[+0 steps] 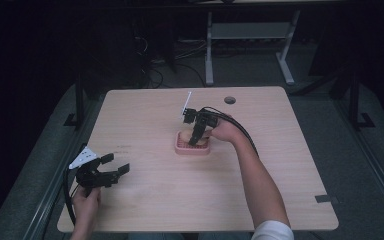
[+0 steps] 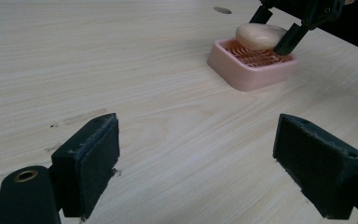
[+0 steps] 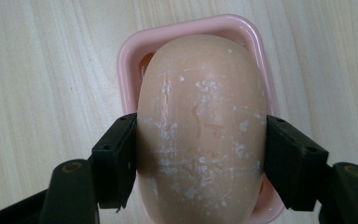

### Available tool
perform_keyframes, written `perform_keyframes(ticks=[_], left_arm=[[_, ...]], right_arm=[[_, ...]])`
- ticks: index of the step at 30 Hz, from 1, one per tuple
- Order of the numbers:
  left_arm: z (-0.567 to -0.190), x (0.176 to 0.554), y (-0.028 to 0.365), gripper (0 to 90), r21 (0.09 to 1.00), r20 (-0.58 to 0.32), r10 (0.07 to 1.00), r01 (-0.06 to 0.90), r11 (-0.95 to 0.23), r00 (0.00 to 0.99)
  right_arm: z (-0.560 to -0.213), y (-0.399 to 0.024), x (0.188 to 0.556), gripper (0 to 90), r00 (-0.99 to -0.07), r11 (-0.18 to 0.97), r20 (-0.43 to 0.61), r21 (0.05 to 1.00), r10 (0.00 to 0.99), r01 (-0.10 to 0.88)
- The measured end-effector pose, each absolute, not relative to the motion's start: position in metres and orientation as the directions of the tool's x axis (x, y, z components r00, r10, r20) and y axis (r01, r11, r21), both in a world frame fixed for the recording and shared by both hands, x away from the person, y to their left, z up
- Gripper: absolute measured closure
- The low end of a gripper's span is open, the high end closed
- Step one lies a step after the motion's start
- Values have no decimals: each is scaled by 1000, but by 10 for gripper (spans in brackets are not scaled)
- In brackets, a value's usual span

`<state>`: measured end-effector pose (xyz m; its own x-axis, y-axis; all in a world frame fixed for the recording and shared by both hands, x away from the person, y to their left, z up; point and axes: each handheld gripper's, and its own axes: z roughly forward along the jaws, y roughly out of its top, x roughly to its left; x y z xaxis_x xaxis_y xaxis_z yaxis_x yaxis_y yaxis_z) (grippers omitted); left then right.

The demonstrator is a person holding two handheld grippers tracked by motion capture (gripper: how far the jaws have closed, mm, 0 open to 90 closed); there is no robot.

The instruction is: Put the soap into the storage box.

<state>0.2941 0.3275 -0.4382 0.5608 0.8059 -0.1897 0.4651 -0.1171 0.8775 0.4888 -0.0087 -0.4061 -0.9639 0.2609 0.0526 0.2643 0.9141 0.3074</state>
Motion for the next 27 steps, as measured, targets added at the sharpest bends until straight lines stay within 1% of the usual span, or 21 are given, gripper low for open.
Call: perform_keyframes(ticks=[7, 15, 27], left_arm=[[-438, 294, 327, 142, 876, -190, 807, 467, -118, 560], [-439, 295, 328, 142, 877, -189, 807, 466, -118, 560], [-438, 294, 327, 142, 879, -191, 804, 463, -116, 563]], right_arm=[[-408, -7, 490, 317, -964, 915, 59, 305, 258, 263], [-414, -5, 489, 317, -967, 925, 62, 282, 246, 253], [-415, -4, 489, 316, -967, 925, 60, 280, 248, 255]])
